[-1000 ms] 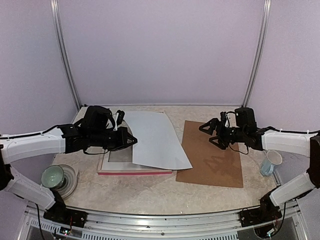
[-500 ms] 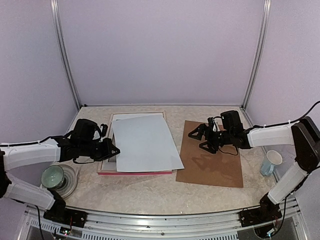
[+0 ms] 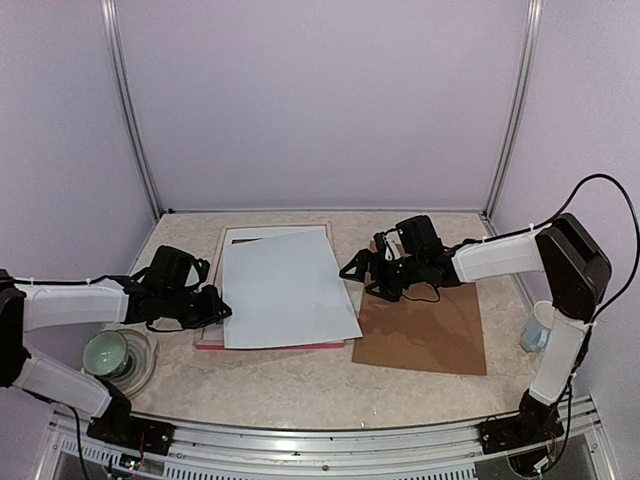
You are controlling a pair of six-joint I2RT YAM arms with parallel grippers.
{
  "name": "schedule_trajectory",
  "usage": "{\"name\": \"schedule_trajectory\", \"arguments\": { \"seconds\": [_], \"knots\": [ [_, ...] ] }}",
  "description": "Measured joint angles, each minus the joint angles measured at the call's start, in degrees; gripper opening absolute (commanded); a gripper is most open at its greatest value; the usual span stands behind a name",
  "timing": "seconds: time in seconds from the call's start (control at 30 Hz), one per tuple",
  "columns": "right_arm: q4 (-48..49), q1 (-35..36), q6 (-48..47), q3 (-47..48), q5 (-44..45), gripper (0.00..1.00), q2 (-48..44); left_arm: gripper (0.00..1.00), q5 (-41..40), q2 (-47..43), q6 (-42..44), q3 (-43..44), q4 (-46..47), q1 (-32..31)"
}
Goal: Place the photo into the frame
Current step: Place the photo on the mat board, then pick up the photo from the mat board.
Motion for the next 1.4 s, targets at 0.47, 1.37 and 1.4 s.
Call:
{"name": "schedule_trajectory", "arguments": {
  "seconds": [0.47, 1.37, 1.4],
  "knots": [
    [-4.0, 2.7, -3.4, 7.8, 1.0, 0.99, 8.5, 0.14, -3.6, 0.6, -0.7, -0.7, 0.0, 0.2],
    [3.0, 2.7, 0.2, 5.2, -8.4, 0.71, 12.0, 0.17, -6.5, 4.5, -2.3, -4.3, 2.8, 0.2],
    [3.3, 2.7, 0.5, 4.9, -8.7, 0.69, 12.0, 0.17, -6.5, 4.7, -2.3, -4.5, 3.0, 0.2]
  ]
}}
